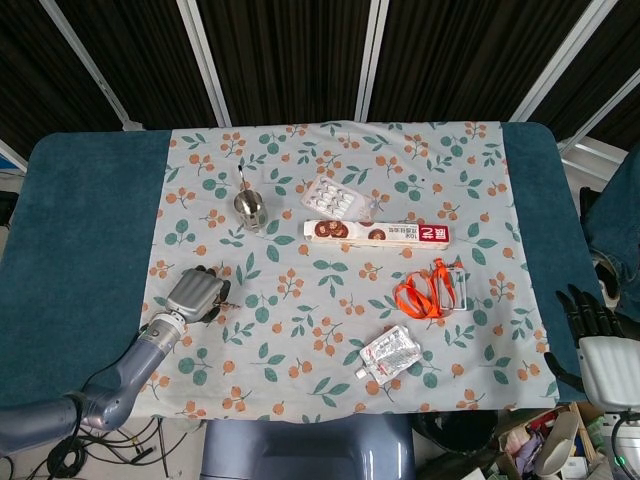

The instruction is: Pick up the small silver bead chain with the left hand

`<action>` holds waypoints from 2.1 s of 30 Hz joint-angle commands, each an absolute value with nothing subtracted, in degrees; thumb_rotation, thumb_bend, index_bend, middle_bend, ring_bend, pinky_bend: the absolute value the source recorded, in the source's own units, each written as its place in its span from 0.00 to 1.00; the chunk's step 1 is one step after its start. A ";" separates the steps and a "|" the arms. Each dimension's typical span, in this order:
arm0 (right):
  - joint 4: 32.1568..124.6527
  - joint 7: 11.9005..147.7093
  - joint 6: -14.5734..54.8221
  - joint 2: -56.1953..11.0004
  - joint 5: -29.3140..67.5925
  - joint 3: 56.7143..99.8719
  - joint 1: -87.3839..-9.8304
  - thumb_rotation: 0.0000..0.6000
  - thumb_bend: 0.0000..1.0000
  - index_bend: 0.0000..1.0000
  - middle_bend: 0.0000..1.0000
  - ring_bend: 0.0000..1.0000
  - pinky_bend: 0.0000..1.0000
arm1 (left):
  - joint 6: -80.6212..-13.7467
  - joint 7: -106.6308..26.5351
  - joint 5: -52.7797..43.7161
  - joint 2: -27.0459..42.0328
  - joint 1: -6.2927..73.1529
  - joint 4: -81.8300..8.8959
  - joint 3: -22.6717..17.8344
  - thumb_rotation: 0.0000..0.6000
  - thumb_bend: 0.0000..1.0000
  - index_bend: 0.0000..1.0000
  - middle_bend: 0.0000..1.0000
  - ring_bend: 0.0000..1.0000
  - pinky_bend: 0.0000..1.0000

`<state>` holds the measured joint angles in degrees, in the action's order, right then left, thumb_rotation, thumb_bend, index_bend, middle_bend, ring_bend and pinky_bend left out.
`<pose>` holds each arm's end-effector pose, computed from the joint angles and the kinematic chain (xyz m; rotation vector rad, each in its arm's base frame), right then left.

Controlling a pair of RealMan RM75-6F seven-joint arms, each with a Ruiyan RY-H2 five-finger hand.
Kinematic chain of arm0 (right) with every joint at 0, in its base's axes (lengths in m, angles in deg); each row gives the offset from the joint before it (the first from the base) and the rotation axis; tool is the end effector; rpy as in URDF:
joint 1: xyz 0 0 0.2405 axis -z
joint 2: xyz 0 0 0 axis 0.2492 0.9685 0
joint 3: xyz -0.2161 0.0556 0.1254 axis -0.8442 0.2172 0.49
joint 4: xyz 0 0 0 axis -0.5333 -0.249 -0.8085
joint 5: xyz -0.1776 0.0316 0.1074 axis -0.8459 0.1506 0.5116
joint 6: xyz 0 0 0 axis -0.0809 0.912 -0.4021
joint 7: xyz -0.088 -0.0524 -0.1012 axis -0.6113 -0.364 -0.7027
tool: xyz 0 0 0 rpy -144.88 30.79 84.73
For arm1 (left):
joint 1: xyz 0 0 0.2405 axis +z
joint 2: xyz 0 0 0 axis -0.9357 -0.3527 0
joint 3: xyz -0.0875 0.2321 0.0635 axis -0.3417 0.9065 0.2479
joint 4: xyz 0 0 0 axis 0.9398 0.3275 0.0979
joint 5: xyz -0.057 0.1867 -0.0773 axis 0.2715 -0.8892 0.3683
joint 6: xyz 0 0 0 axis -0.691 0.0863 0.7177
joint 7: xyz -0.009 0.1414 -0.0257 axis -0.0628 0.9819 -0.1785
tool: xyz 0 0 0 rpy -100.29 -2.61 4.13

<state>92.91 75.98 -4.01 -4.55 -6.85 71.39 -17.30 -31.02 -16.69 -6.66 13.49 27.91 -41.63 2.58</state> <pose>-0.3171 -0.1723 0.1640 1.3948 -0.7960 0.8802 -0.2051 0.3302 -0.0370 -2.0189 -0.8798 -0.6150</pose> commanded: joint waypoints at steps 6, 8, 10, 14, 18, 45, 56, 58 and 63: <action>92.88 75.95 -4.06 -4.57 -6.86 71.39 -17.29 1.00 0.17 0.03 0.01 0.05 0.14 | -30.85 -15.80 -5.94 13.71 27.67 -41.50 2.72 1.00 0.36 0.52 0.52 0.31 0.29; 92.90 75.96 -4.06 -4.57 -6.85 71.40 -17.30 1.00 0.17 0.03 0.01 0.05 0.14 | -30.82 -15.66 -5.76 13.80 27.60 -41.45 2.70 1.00 0.39 0.53 0.53 0.31 0.29; 92.90 75.96 -4.08 -4.57 -6.85 71.40 -17.29 1.00 0.17 0.03 0.01 0.05 0.14 | -30.91 -15.78 -5.77 13.93 27.56 -41.44 2.61 1.00 0.41 0.54 0.54 0.32 0.29; 92.92 76.02 -4.08 -4.58 -6.82 71.42 -17.31 1.00 0.17 0.03 0.01 0.05 0.14 | -31.05 -15.68 -5.92 14.02 27.48 -41.26 2.65 1.00 0.42 0.54 0.54 0.32 0.30; 92.88 76.04 -4.03 -4.58 -6.86 71.40 -17.33 1.00 0.17 0.03 0.01 0.05 0.14 | -31.14 -15.67 -5.54 14.02 27.58 -41.07 2.64 1.00 0.43 0.54 0.54 0.32 0.30; 93.07 75.96 -4.00 -4.57 -6.63 71.48 -17.35 1.00 0.17 0.03 0.01 0.05 0.14 | -34.54 -22.95 -8.53 13.52 28.80 -40.07 -0.03 1.00 0.43 0.55 0.55 0.34 0.31; 93.14 75.98 -4.10 -4.54 -6.59 71.44 -17.24 1.00 0.17 0.03 0.01 0.05 0.14 | -35.20 -21.24 -9.94 6.47 25.89 -46.82 -4.17 1.00 0.43 0.55 0.55 0.34 0.32; 93.19 75.87 -4.10 -4.56 -6.57 71.43 -17.23 1.00 0.17 0.03 0.01 0.05 0.14 | -34.88 -20.14 -9.53 4.86 24.76 -48.11 -5.42 1.00 0.43 0.56 0.55 0.34 0.32; 93.33 75.73 -4.27 -4.58 -6.53 71.46 -17.13 1.00 0.17 0.03 0.01 0.05 0.14 | -34.46 -17.58 -7.18 2.41 21.90 -51.33 -8.80 1.00 0.43 0.56 0.55 0.34 0.33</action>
<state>93.32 75.72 -4.26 -4.57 -6.53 71.46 -17.14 -34.88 -18.67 -8.26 3.15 23.06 -50.17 -7.65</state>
